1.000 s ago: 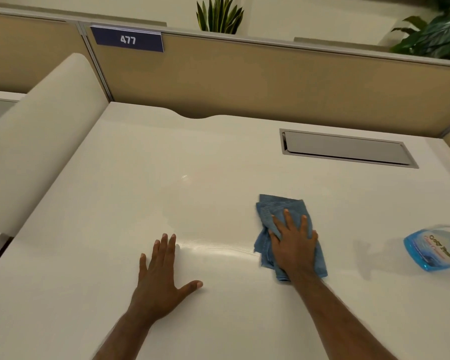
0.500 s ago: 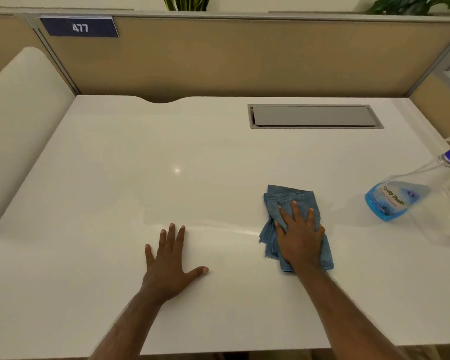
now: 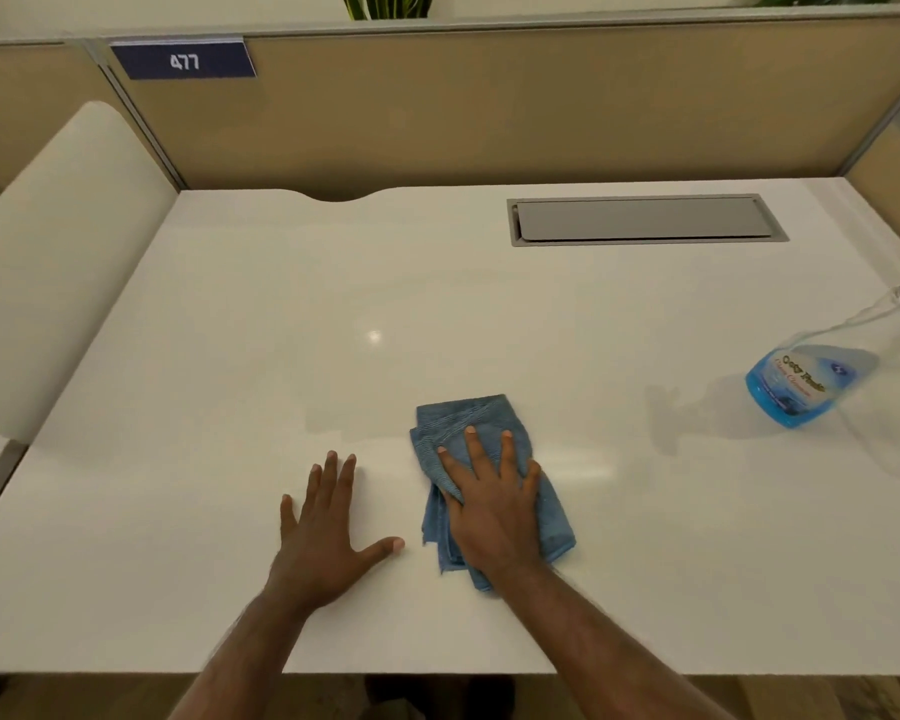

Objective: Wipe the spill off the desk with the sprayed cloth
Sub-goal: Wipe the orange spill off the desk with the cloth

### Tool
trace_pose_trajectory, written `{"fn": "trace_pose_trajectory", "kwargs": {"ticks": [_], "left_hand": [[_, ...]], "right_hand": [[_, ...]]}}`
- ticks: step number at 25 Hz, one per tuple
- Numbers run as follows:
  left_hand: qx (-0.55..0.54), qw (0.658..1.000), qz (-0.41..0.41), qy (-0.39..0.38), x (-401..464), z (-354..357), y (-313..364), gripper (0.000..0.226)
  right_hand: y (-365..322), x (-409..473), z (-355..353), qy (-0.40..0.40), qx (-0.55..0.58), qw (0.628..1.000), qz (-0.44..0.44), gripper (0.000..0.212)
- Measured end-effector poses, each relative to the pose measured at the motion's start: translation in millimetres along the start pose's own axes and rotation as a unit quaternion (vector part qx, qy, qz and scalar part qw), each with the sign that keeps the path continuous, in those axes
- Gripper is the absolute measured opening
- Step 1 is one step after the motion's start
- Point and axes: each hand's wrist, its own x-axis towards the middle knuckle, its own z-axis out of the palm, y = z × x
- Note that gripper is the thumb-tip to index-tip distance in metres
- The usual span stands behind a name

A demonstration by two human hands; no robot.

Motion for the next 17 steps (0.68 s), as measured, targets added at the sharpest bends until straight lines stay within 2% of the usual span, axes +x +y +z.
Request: {"fn": "trace_pose_trajectory", "kwargs": {"ticks": [6,12,17], "left_hand": [[0.024,0.999,-0.049,0.002,6,-28,-53,0.117],[0.027,0.999,-0.033,-0.018,29,-56,-104,0.115],[0.023,0.999,0.003,-0.033,33,-55,-122,0.131]], "right_hand": [[-74,15,19,-0.025,-0.004,0.998,-0.063,0.054],[-140,57,39,-0.053,0.005,0.997,-0.06,0.055],[-181,120,50,-0.061,0.014,0.997,-0.052,0.056]]}}
